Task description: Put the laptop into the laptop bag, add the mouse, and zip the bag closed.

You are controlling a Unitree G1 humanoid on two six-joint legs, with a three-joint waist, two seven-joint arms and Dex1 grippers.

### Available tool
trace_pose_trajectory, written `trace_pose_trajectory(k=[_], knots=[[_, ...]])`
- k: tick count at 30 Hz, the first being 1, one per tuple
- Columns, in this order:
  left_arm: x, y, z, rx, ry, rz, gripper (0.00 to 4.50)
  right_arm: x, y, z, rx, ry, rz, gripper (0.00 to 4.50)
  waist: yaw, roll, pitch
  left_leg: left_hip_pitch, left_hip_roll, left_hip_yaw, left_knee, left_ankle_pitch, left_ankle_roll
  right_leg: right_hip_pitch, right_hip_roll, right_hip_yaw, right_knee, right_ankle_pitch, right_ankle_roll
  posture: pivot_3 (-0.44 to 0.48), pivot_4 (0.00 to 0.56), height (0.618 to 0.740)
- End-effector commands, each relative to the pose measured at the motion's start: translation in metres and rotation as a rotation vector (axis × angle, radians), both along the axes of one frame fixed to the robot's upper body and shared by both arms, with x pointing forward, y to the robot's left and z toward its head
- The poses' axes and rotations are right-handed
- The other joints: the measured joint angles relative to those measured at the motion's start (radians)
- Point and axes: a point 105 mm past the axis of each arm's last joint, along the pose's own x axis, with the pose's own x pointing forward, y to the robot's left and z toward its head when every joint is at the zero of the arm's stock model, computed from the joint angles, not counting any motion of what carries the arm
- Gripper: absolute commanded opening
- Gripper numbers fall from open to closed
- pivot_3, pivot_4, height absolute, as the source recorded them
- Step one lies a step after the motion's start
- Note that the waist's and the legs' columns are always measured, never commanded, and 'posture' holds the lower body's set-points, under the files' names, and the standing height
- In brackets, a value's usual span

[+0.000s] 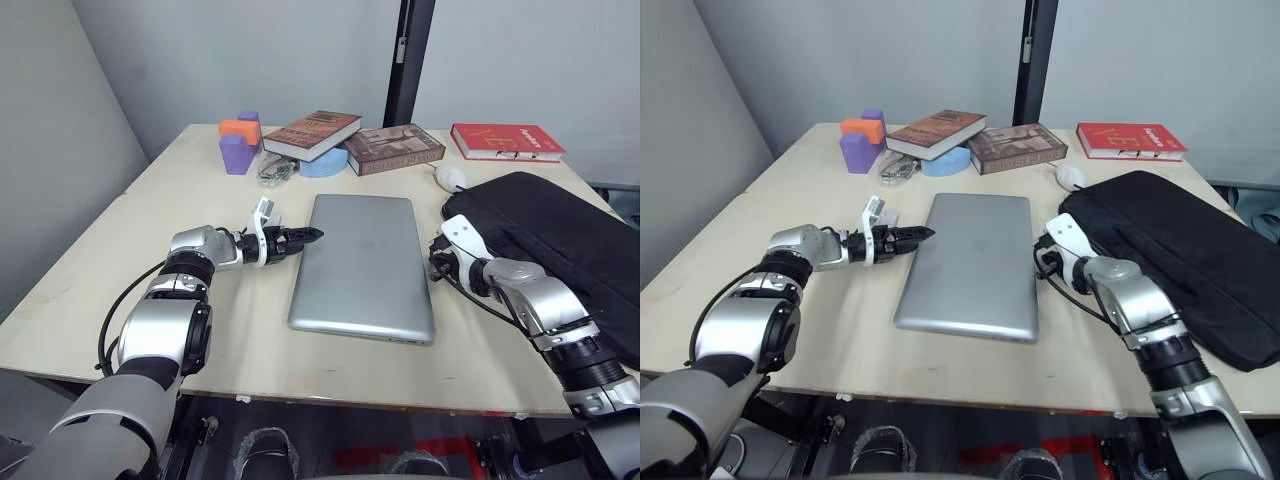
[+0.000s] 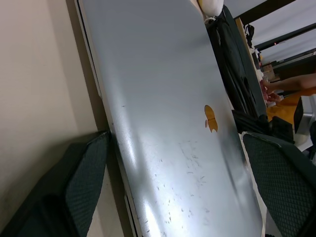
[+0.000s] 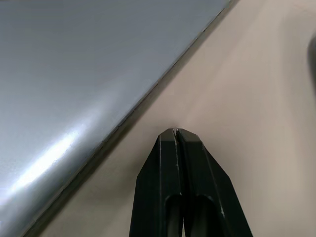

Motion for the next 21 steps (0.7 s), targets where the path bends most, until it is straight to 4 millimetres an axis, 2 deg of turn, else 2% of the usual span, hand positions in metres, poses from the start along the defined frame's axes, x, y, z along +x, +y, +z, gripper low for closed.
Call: trace_pose_trajectory(k=[1,4,11,12,16,21], knots=[[-0.006,-0.006,-0.009,0.01,0.035,-0.038,4.5,-0.003,0.024,0.0,0.067,0.024,0.096,0.08,0.0,0.0,0.0,0.002,0.0,0.0,0.0,0.0,0.0,0.002,0.0,0.0,0.0,0.0,0.0,0.0,0.15,0.725],[-0.011,-0.011,-0.009,-0.005,0.032,-0.092,4.5,-0.006,0.037,0.001,0.084,0.024,0.164,0.08,-0.004,0.0,0.0,0.004,0.0,0.0,-0.001,0.0,0.0,0.004,0.0,0.0,-0.001,0.0,0.0,0.0,0.15,0.725],[-0.023,-0.018,-0.006,-0.062,0.028,-0.182,4.5,-0.01,0.048,0.004,0.137,0.041,0.209,0.08,-0.016,0.0,0.0,0.004,0.0,0.0,-0.008,0.0,-0.001,0.004,0.0,-0.002,-0.008,0.0,0.0,0.0,0.15,0.725],[-0.021,-0.018,0.0,-0.097,0.029,-0.168,4.5,-0.012,0.051,0.005,0.149,0.04,0.224,0.08,-0.018,0.0,0.0,0.004,0.0,0.0,-0.009,0.0,-0.001,0.004,0.0,-0.002,-0.009,0.0,0.0,0.0,0.15,0.725],[-0.019,-0.017,0.016,-0.173,0.019,-0.155,4.5,-0.012,0.051,0.004,0.152,0.045,0.218,0.08,-0.027,0.0,0.0,0.004,0.0,0.0,-0.011,0.0,-0.001,0.004,0.001,-0.003,-0.01,0.0,0.0,0.0,0.15,0.725],[-0.02,-0.015,0.017,-0.166,0.021,-0.156,4.5,-0.011,0.05,0.002,0.155,0.05,0.21,0.08,-0.034,0.0,0.001,0.003,0.001,0.0,-0.014,0.0,-0.002,0.004,0.001,-0.004,-0.014,0.0,0.0,0.0,0.15,0.725]])
